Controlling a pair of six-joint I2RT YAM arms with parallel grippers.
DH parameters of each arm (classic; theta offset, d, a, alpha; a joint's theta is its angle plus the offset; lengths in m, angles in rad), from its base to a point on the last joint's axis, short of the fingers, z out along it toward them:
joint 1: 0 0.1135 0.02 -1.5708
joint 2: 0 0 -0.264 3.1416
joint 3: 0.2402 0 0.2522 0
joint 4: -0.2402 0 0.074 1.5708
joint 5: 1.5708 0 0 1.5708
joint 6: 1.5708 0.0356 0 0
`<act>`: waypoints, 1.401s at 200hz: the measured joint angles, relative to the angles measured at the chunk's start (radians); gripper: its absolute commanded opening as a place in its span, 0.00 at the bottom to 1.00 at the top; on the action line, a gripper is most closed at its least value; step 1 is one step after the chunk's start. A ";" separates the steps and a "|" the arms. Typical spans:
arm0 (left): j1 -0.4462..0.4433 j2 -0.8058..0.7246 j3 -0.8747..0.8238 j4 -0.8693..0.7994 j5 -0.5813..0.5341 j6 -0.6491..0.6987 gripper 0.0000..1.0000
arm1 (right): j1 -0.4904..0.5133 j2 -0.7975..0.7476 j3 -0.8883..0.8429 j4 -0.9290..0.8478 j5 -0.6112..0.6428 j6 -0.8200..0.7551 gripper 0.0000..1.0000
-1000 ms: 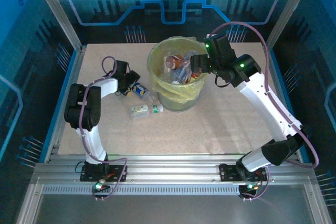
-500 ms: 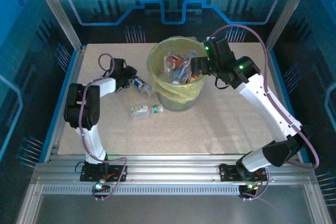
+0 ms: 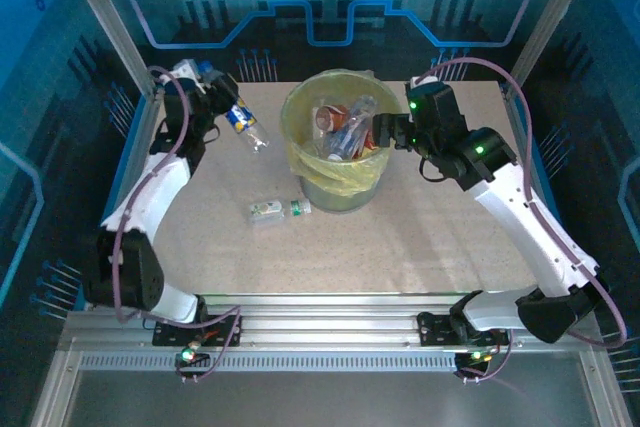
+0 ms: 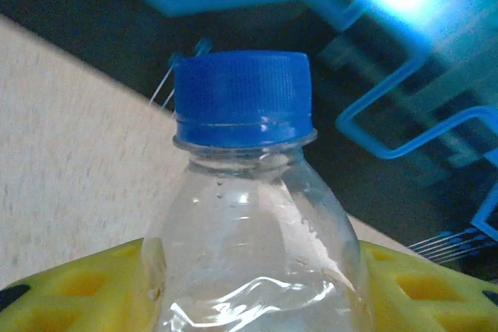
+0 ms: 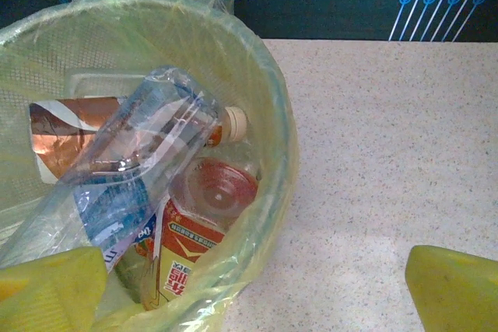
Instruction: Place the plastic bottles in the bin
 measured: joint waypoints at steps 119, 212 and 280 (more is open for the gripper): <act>-0.320 -0.155 0.223 0.011 0.010 0.397 0.47 | 0.000 -0.106 -0.125 0.076 -0.001 0.054 1.00; -0.473 0.072 0.323 -0.082 0.027 0.471 0.48 | 0.000 -0.111 -0.137 0.087 -0.003 0.066 1.00; -0.476 0.100 0.328 -0.171 -0.006 0.443 0.52 | -0.003 -0.111 -0.148 0.088 -0.003 0.069 1.00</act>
